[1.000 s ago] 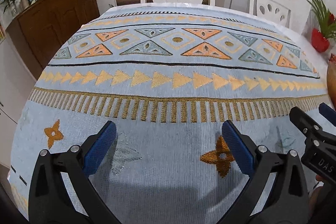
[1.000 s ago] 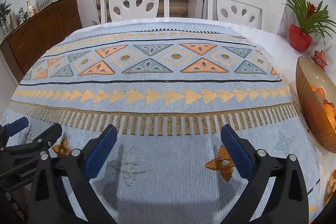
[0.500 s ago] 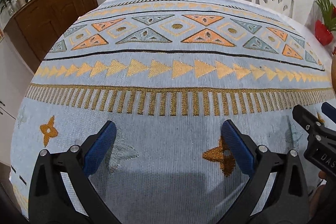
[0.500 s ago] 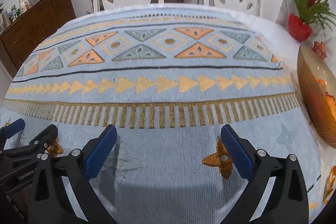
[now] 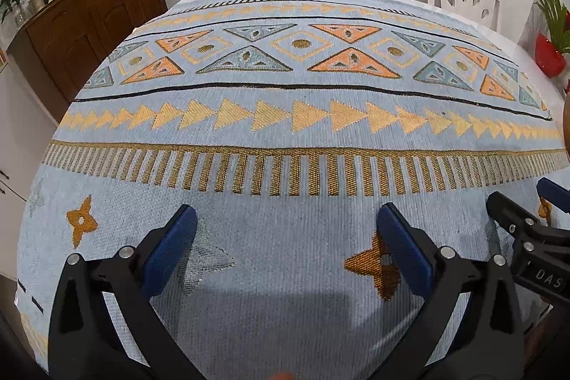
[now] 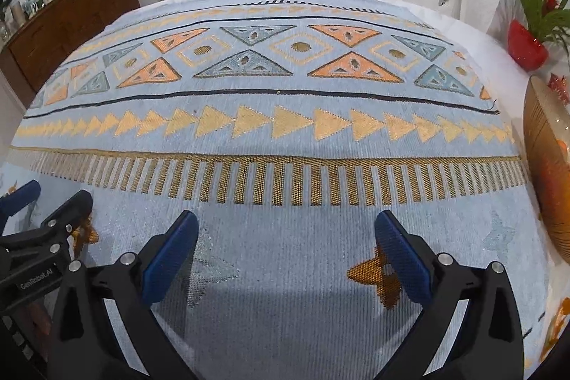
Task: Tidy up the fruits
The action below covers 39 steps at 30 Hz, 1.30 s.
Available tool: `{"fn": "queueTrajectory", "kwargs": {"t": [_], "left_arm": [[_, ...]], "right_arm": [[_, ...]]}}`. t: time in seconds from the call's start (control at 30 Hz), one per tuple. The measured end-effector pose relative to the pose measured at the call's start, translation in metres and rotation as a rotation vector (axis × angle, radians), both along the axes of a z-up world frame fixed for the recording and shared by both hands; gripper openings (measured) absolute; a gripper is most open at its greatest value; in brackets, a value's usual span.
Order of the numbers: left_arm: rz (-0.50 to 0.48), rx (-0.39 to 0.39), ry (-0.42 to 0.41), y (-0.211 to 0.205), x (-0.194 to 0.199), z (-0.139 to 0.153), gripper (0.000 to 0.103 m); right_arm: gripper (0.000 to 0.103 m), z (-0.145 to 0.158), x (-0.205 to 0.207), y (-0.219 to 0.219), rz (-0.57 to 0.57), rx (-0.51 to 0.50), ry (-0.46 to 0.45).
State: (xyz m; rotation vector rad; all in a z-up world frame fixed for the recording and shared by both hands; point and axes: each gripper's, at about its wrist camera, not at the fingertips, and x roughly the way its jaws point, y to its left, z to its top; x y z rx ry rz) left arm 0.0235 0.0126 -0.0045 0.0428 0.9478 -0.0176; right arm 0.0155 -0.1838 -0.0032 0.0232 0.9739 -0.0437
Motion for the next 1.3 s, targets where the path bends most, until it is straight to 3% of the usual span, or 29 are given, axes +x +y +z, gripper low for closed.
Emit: {"fn": "queueTrajectory", "kwargs": {"t": [0.47, 1.3], "left_arm": [[0.005, -0.010, -0.014, 0.0007, -0.0008, -0.0012, 0.100], [0.005, -0.001, -0.016, 0.0003, -0.0016, -0.0015, 0.100]], "right_arm": [[0.098, -0.0017, -0.0034, 0.0015, 0.015, -0.008, -0.048], [0.098, -0.0021, -0.0036, 0.0013, 0.015, -0.008, -0.051]]}}
